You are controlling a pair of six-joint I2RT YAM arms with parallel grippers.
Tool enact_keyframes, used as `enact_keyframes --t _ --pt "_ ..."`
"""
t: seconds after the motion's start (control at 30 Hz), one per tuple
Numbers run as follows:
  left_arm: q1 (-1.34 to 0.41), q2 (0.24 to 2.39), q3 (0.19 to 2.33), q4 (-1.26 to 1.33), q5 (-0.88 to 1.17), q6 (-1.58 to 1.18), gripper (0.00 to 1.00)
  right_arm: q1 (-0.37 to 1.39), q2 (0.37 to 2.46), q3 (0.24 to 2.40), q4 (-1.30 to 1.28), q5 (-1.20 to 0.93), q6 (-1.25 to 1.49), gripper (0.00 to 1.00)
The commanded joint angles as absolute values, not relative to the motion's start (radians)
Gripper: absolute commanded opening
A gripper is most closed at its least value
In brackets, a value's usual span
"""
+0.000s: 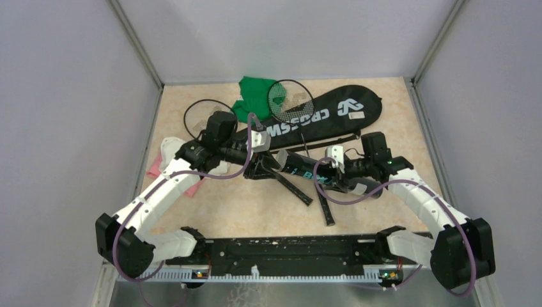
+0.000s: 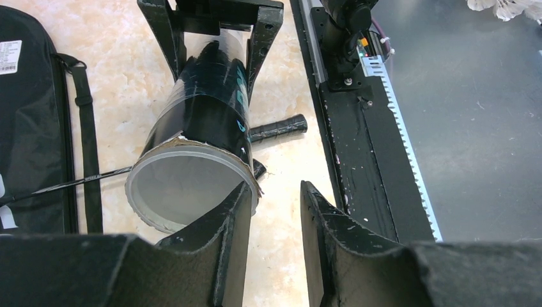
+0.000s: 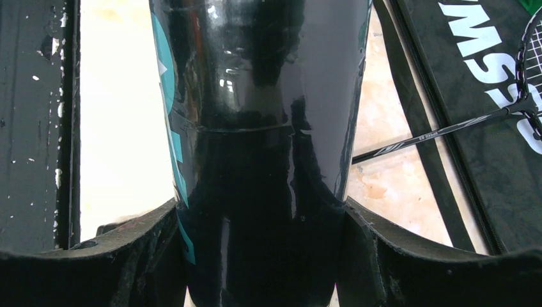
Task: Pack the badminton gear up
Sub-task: Close the lid on the shuttle tube.
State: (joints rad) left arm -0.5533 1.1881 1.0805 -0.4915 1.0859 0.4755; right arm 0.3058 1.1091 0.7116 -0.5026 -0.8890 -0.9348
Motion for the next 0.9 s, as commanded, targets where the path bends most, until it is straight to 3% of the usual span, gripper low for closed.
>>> enact_keyframes --t 0.0,0.87 --pt "-0.577 1.175 1.069 -0.485 1.15 0.508 0.41 0.317 1.101 0.724 -0.448 -0.933 -0.915 0.34" --pt "-0.609 1.23 1.141 -0.506 1.097 0.561 0.46 0.345 1.103 0.715 -0.46 -0.913 -0.94 0.34"
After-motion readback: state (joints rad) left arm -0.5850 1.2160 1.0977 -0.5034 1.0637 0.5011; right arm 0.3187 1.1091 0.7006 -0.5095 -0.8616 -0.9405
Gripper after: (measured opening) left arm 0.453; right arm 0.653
